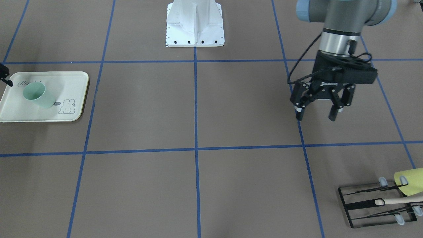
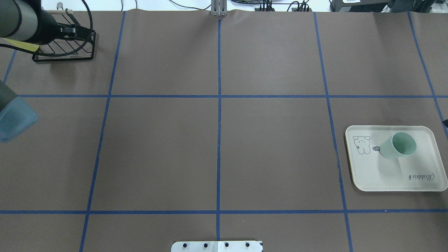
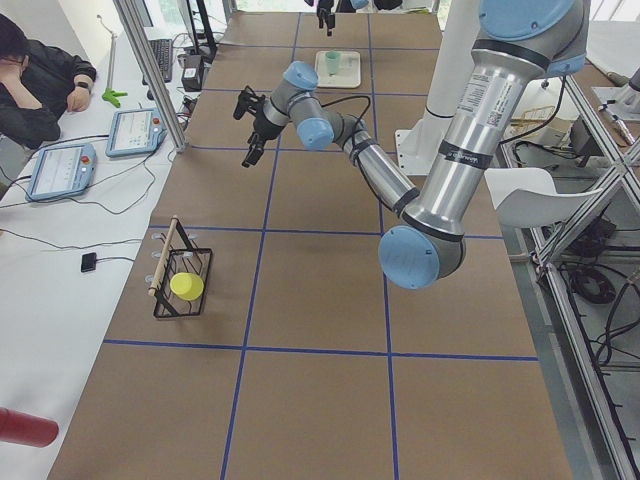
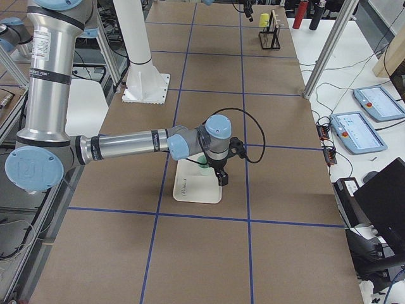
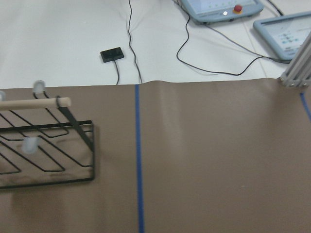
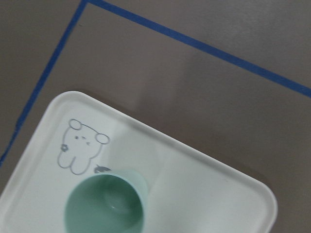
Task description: Left arm grabs green cup and hands to right arm on tray
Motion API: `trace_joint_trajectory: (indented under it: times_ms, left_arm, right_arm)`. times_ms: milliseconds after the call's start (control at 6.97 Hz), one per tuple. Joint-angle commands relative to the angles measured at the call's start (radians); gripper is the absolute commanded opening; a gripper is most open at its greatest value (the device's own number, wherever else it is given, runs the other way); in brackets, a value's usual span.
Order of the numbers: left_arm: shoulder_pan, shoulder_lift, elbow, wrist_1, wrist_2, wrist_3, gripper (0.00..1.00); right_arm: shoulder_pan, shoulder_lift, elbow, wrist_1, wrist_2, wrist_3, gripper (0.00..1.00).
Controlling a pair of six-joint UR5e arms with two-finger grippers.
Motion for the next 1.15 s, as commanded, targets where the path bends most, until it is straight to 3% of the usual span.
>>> trace_joint_trajectory:
  times_ms: [0,143,574,1004]
  left_arm:
    - [-0.211,0.067,0.095,0.057,-0.299,0.271,0.99]
    - [-0.287,0.133,0.141,0.046,-0.403,0.41,1.0]
    - [-0.471,0.288,0.192,0.055,-0.434,0.798,1.0]
    - [-0.519,0.368,0.226,0.04,-0.424,0.807,1.0]
  right_arm:
    - [0.133,0.144,-0.01,-0.341,-0.036,-0.211,0.99]
    - [0.173,0.143,-0.004,-0.375,-0.027,-0.219,0.99]
    - [0.198,0.142,-0.016,-0.359,-0.026,-0.21,0.99]
    - [0.301,0.056,-0.019,-0.259,0.009,-0.208,0.99]
